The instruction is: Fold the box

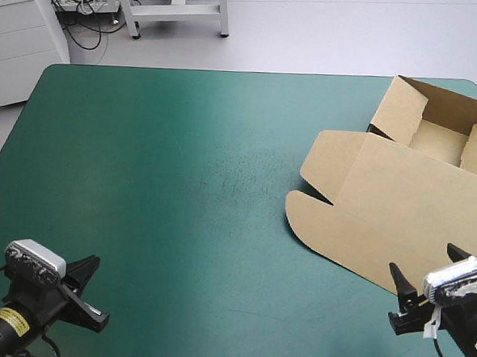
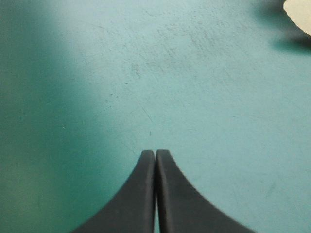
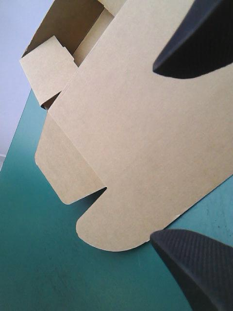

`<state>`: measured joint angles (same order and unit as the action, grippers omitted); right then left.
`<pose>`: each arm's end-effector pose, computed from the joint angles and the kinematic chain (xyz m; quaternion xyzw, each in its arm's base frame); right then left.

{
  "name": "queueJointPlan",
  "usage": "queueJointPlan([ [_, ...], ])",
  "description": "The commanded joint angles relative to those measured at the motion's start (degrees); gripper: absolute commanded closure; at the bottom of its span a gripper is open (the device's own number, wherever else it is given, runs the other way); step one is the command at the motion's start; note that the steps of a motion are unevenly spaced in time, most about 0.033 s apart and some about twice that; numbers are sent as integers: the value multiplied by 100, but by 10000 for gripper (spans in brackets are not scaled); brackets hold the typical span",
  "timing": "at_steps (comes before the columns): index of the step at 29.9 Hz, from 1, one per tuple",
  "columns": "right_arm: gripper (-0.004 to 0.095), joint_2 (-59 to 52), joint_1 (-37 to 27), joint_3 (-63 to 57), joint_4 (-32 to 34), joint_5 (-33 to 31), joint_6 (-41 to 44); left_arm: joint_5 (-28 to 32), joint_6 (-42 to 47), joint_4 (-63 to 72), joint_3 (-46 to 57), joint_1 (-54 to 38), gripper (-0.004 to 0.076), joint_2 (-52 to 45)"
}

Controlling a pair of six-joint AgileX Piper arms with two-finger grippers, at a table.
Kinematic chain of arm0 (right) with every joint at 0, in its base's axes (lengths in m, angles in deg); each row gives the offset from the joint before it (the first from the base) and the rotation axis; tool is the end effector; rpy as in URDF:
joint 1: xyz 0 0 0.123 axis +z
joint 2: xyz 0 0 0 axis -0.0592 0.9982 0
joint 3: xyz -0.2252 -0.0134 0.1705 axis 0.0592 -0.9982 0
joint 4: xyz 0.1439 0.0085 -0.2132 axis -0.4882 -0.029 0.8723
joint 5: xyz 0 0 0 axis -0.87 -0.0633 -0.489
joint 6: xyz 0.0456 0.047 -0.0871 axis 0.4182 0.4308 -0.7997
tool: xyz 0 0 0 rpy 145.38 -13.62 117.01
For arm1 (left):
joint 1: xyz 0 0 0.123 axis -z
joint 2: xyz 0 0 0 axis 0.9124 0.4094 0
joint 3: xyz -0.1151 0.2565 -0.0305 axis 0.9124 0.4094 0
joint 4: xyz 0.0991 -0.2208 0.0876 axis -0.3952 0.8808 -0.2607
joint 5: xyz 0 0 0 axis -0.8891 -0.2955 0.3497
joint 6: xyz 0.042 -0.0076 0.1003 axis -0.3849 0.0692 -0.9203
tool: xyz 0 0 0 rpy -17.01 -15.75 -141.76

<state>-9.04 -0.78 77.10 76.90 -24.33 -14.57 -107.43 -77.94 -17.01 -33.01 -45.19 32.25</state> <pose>0.0716 0.0208 0.3448 -0.1963 0.8046 -0.0111 0.5603 0.0752 -0.0343 0.2862 0.1987 0.8355 -0.0945 0.5035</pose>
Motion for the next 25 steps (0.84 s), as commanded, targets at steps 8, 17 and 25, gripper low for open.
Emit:
queueJointPlan([
  [8, 143, -729, 33, -759, 65, 621, 667, 390, -78, 183, 250, 12, 756, -1057],
  [17, 143, -1342, 33, -1228, 353, 748, 1280, 164, -40, 199, 382, 12, 756, -1582],
  [25, 167, -1567, 33, -1228, 678, 192, 1525, 164, -17, 232, 382, 12, 756, -1576],
])
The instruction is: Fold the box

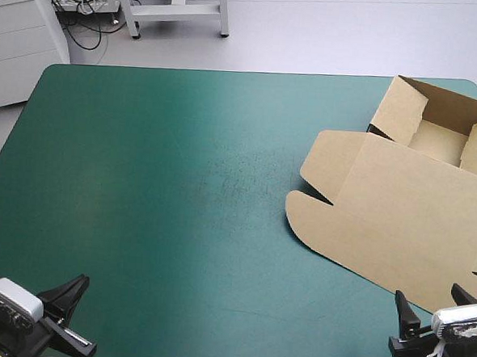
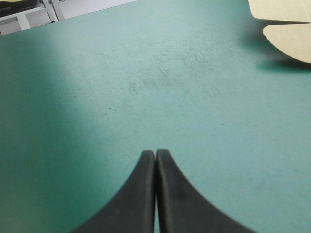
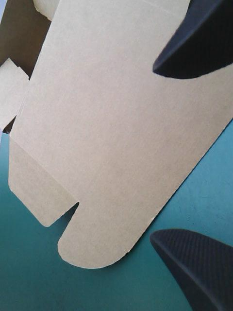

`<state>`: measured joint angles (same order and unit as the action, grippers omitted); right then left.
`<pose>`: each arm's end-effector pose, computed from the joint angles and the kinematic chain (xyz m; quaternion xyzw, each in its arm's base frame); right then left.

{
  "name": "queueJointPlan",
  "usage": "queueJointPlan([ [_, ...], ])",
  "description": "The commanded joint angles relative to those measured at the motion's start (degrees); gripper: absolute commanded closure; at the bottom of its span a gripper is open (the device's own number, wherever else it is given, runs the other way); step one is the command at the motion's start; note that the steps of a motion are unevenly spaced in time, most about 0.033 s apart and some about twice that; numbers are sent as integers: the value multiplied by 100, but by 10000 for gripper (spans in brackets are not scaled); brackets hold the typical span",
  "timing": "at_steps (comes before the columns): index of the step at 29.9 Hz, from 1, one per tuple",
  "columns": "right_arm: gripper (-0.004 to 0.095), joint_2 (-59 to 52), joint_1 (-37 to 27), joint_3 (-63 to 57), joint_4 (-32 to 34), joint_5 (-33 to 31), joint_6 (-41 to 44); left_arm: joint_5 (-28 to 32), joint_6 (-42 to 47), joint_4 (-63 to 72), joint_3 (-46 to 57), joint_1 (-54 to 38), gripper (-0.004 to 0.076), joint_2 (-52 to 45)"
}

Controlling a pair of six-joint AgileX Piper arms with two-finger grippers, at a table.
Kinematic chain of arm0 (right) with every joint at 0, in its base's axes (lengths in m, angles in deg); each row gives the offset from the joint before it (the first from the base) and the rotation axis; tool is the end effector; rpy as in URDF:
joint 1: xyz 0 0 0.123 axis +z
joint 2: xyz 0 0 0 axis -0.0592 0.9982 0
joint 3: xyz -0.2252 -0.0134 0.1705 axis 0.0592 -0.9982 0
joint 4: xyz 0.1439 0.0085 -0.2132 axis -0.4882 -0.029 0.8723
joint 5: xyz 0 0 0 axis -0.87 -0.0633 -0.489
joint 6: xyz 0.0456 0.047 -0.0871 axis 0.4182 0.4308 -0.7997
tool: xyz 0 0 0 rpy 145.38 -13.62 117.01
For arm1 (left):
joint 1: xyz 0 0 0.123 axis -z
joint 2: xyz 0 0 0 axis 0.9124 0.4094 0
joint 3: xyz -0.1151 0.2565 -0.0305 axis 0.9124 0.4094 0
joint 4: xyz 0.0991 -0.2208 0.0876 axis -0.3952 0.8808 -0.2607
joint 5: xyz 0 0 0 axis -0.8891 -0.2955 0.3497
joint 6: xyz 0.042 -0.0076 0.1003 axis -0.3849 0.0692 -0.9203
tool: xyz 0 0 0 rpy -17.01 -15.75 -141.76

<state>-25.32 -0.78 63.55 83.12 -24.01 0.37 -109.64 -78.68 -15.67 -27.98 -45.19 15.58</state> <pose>0.0410 0.0106 0.2841 -0.0973 0.8110 0.0066 0.5769 0.0360 -0.0217 0.2713 0.1955 0.7896 -0.1111 0.5709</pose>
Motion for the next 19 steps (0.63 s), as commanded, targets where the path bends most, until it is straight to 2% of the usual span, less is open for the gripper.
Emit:
queueJointPlan([
  [1, 199, 61, 33, 126, 56, 97, 30, 385, 58, 98, -121, 12, 756, 90],
  [3, 296, 61, 33, 126, 56, 86, 30, 385, 58, 109, -121, 12, 756, 90],
  [4, 377, 61, 33, 126, 56, 86, 30, 385, 58, 109, -121, 12, 756, 90],
  [6, 570, 61, 33, 126, 56, 86, 30, 385, 58, 109, -121, 12, 756, 90],
  [8, 849, 61, 33, 126, 56, 86, 3, 385, 58, 109, -121, 12, 756, 90],
  [9, 929, 61, 33, 126, 56, 86, 3, 385, 58, 109, -121, 12, 756, 90],
  [19, 931, 61, 33, 126, 56, 52, 51, 385, 58, 221, -121, 12, 756, 90],
])
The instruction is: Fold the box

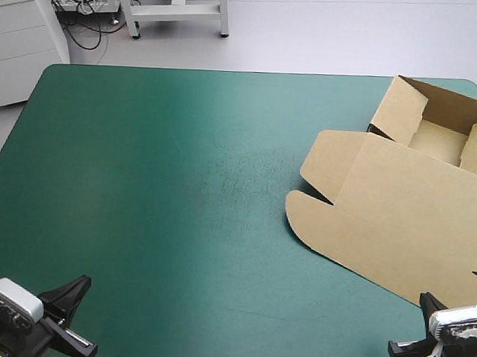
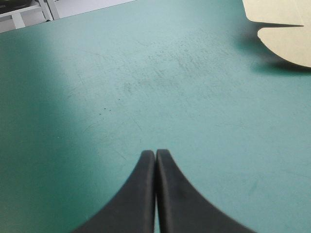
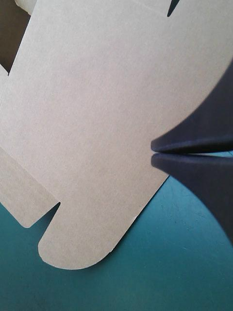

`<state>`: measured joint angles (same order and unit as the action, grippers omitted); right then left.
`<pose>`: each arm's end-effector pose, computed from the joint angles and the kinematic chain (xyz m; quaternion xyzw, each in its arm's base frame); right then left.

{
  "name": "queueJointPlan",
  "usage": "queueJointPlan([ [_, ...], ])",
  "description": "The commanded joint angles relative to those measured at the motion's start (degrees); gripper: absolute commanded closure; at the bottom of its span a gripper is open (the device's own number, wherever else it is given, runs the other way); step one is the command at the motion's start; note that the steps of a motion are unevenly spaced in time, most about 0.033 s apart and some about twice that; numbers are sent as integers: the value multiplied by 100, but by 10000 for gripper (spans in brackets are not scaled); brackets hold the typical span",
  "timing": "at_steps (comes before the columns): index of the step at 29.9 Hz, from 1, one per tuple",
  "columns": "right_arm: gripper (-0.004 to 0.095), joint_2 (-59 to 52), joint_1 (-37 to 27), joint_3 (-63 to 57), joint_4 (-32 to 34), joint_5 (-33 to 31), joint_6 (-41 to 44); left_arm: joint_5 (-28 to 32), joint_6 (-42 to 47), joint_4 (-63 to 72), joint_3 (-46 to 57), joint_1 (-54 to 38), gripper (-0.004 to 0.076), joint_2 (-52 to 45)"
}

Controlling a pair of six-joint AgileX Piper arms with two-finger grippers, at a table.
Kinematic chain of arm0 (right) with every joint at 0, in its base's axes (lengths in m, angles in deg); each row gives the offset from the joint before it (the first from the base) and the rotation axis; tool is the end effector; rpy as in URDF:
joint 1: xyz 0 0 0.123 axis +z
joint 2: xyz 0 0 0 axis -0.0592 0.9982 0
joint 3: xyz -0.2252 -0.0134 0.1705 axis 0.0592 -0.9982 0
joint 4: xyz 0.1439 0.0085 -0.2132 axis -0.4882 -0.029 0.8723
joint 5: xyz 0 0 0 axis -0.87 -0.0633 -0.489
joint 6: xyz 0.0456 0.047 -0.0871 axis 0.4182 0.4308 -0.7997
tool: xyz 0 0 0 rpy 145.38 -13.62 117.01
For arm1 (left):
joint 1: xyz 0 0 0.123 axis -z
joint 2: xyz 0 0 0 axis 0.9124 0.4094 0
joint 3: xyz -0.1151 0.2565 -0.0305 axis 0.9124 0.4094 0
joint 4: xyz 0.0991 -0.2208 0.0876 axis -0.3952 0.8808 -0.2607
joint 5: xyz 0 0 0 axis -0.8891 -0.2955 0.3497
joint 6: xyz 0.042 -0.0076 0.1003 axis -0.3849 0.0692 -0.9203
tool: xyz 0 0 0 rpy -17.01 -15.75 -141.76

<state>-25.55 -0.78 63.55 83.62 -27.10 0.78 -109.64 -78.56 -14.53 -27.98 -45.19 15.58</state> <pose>0.0383 0.0102 0.2787 -0.0981 0.8252 0.0061 0.5562 0.0354 -0.0232 0.2715 0.1933 0.7898 -0.1214 0.5694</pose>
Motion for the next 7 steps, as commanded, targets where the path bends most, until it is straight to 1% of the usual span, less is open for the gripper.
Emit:
queueJointPlan([
  [1, 931, 84, 33, 126, 6, 361, 11, 385, 46, 107, -121, 12, 756, 90],
  [7, 931, 84, 33, 126, 6, 372, 11, 373, 200, 107, -121, 12, 756, 90],
])
